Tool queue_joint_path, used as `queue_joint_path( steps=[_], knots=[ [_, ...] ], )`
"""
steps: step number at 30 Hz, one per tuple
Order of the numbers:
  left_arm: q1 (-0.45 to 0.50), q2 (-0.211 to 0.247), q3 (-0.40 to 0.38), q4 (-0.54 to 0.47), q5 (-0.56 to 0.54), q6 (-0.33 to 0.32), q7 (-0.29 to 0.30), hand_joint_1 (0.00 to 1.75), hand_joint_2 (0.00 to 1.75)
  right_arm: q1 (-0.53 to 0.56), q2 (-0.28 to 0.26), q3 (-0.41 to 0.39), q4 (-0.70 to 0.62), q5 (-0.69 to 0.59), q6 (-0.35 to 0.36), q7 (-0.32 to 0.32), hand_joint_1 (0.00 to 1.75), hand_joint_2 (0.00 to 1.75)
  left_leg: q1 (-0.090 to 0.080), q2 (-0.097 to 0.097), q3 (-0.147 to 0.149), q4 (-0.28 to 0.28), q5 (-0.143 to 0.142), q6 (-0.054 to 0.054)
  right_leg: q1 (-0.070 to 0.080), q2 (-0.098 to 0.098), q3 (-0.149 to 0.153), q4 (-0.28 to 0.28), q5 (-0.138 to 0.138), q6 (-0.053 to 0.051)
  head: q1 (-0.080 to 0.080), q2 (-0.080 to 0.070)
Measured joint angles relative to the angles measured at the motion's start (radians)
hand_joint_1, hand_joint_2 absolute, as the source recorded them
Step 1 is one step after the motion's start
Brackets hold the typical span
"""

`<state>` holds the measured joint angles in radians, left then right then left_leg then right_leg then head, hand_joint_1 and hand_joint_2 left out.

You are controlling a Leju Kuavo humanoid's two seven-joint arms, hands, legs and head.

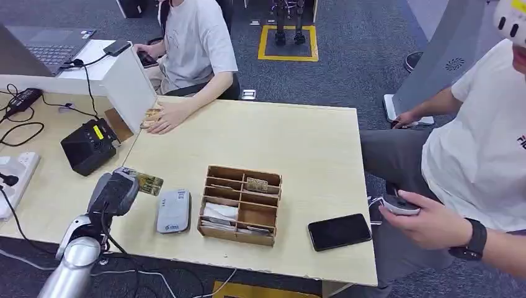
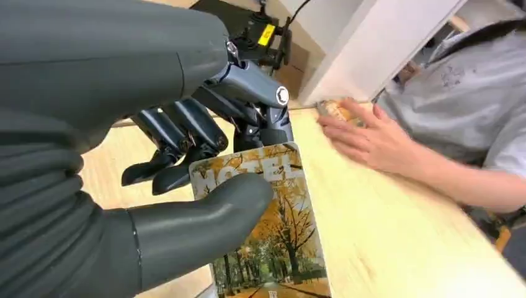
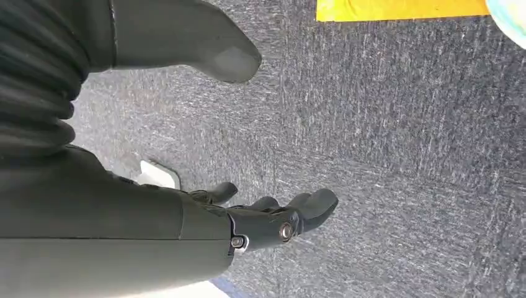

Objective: Pass the card to the sensor for recognition and then transmit it.

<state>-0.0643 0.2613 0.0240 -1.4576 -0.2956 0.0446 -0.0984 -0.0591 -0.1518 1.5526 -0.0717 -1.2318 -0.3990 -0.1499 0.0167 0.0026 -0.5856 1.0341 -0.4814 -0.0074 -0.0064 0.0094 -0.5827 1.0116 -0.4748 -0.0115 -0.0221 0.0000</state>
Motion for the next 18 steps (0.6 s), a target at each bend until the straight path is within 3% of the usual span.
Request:
queue_joint_path(
  steps=[8,12,18],
  knots=[
    [0.07,0.026,0.003,-0.04,-0.06,-0.022,0.01,1.75,1.75,0.002,0.002,0.0,0.0,-0.013,-0.004,0.0,0.0,1.75,0.0,0.0,0.0,0.0,0.0,0.0,0.0,-0.001,0.0,0.0,0.0,0.0,0.0,0.0],
    [0.101,0.025,0.003,-0.043,-0.147,-0.031,0.03,1.75,1.75,0.002,0.003,0.0,0.0,-0.011,-0.004,-0.002,0.0,1.75,0.0,0.0,0.0,0.0,0.0,0.0,0.0,0.0,0.0,0.0,0.0,0.0,0.0,0.0],
    [0.125,0.023,0.003,-0.043,-0.168,-0.03,0.031,1.75,1.75,0.002,0.005,0.0,0.0,-0.011,-0.004,-0.002,0.0,1.75,0.0,0.0,0.0,0.0,0.0,0.0,0.0,-0.001,0.0,0.0,0.0,0.0,0.0,0.0]
  ],
)
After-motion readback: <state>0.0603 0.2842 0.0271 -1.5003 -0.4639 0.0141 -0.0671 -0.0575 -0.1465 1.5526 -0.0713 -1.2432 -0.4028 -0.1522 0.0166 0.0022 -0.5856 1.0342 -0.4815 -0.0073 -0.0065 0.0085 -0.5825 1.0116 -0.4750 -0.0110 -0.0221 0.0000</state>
